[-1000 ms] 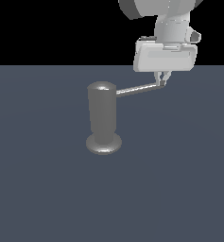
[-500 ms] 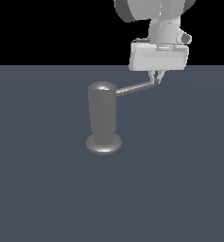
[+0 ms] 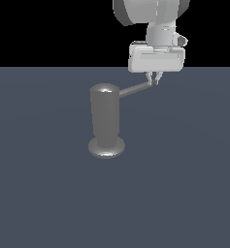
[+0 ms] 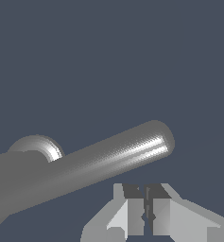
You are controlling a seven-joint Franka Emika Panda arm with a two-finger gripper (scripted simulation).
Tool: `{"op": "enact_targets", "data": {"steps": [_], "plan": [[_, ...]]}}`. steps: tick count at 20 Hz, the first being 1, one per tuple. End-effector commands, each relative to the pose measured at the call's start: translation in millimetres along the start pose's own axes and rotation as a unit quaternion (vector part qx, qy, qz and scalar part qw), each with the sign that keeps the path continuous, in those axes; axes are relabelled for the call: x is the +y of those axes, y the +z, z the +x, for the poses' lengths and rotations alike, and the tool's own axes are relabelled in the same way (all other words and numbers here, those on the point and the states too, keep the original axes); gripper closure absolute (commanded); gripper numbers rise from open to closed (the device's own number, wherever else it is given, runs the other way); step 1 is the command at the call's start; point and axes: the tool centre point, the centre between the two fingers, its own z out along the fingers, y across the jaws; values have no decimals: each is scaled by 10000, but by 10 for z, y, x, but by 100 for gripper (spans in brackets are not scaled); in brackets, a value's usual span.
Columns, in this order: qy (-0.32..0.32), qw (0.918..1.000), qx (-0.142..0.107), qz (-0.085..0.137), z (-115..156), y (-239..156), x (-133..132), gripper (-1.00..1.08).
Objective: Turn on the faucet by rotating a designated handle.
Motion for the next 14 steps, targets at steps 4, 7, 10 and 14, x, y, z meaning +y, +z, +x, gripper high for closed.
{"op": "enact_targets", "data": {"steps": [4, 7, 10, 14], "plan": [[-59, 10000, -25, 26, 208, 81, -112, 108], [-52, 10000, -32, 27, 289, 90, -119, 108], [-48, 10000, -35, 27, 369, 95, -130, 108], [-41, 10000, -42, 28, 470, 105, -141, 108]]}}
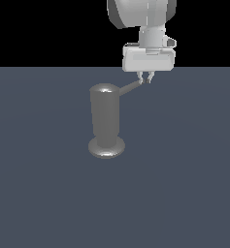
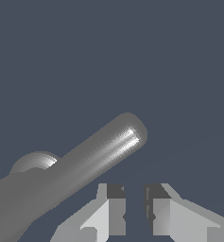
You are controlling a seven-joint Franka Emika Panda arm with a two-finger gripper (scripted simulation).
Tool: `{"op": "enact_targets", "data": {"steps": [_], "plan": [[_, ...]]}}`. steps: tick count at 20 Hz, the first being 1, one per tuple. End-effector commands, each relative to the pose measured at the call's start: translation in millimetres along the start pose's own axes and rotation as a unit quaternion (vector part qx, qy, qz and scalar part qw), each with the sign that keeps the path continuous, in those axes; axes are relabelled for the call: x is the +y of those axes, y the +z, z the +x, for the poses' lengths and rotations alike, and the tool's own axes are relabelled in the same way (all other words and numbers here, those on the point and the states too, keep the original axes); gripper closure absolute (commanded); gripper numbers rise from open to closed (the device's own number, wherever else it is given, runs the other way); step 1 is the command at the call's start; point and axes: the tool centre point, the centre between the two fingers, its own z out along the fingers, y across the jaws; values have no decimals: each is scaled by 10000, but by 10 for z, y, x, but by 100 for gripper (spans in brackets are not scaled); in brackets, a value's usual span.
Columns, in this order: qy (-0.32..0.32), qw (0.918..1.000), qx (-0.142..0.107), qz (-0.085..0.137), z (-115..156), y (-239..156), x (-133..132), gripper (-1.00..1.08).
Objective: Turn on the faucet by rotating a designated handle.
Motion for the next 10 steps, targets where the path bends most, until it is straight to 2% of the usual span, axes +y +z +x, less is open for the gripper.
{"op": "enact_targets", "data": {"steps": [1, 10], "plan": [[-25, 10000, -26, 15, 96, 97, -54, 108], [-14, 10000, -36, 16, 285, 110, -75, 108]]}}
